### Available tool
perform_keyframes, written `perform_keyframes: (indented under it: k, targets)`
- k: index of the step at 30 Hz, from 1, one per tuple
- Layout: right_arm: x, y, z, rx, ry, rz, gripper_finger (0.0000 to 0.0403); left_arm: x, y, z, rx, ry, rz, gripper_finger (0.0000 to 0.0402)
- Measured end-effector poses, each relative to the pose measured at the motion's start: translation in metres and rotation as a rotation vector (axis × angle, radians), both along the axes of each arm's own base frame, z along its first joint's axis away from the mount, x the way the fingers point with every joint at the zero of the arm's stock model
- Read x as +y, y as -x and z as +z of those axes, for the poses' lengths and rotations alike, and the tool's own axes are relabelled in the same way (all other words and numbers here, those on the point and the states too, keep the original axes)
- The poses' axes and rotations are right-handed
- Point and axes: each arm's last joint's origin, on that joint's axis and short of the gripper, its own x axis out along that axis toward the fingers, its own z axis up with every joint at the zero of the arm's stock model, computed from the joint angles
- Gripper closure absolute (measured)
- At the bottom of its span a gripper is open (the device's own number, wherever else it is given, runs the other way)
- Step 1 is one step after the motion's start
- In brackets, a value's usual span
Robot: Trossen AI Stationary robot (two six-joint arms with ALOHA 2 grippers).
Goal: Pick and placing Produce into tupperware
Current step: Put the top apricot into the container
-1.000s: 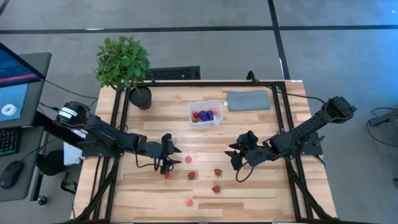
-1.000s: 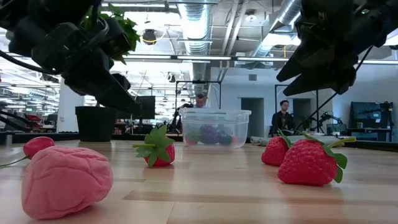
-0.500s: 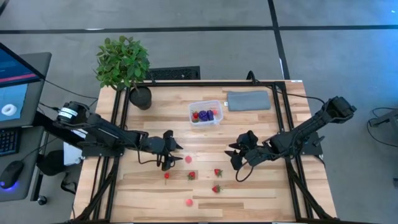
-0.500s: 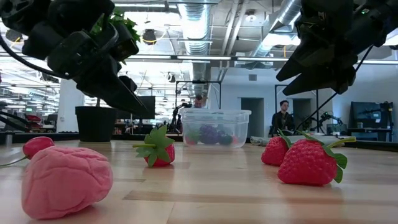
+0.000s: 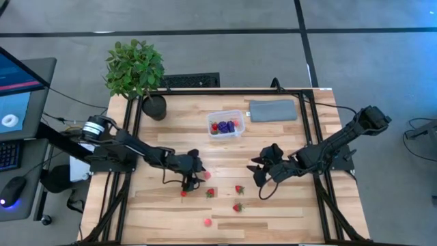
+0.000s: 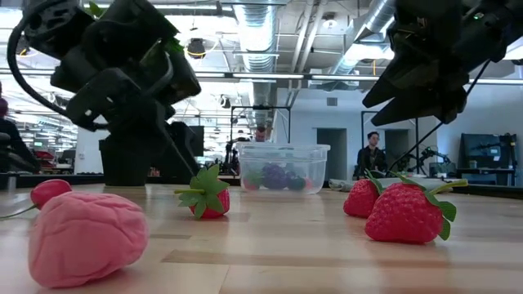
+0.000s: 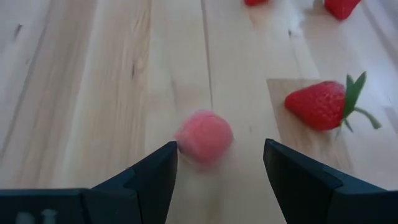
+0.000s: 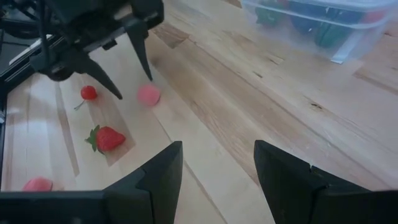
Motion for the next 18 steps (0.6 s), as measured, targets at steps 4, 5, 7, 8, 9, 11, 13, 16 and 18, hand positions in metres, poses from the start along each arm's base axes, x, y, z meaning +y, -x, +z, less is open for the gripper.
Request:
perform_keyframes:
  k: [4,5,7,8,9,11,13,16,18]
  targets:
    - [0.001,0.001,0.000,0.004,-0.001,0.006,0.0182,-0.002,-0.009,-0.004,0.007,-0.009,-0.017,0.0173]
    - [0.001,0.001,0.000,0.003,-0.001,0.006,0.0182,-0.002,-0.010,-0.005,0.011,-0.010,-0.016,0.0173]
    - [0.001,0.001,0.000,0.004,-0.001,0.006,0.0182,-0.003,-0.012,-0.008,0.023,-0.012,-0.016,0.0173]
    - [0.001,0.001,0.000,0.004,-0.001,0.007,0.0182,-0.003,-0.015,-0.008,0.015,-0.010,-0.016,0.0173]
    - [0.001,0.001,0.000,0.004,-0.001,0.007,0.0182,-0.003,-0.015,-0.008,0.017,-0.011,-0.016,0.0173]
    - [0.001,0.001,-0.001,0.008,0.000,0.007,0.0182,-0.004,-0.017,-0.009,0.017,-0.011,-0.017,0.0173]
    - [0.001,0.001,-0.001,0.011,0.001,0.008,0.0182,-0.003,-0.017,-0.009,0.018,-0.014,-0.012,0.0173]
    - [0.001,0.001,-0.001,0.017,0.004,0.008,0.0182,-0.003,-0.016,-0.009,0.018,-0.024,-0.002,0.0173]
    - [0.001,0.002,-0.001,0.018,0.005,0.008,0.0182,-0.003,-0.016,-0.009,0.020,-0.025,0.000,0.0173]
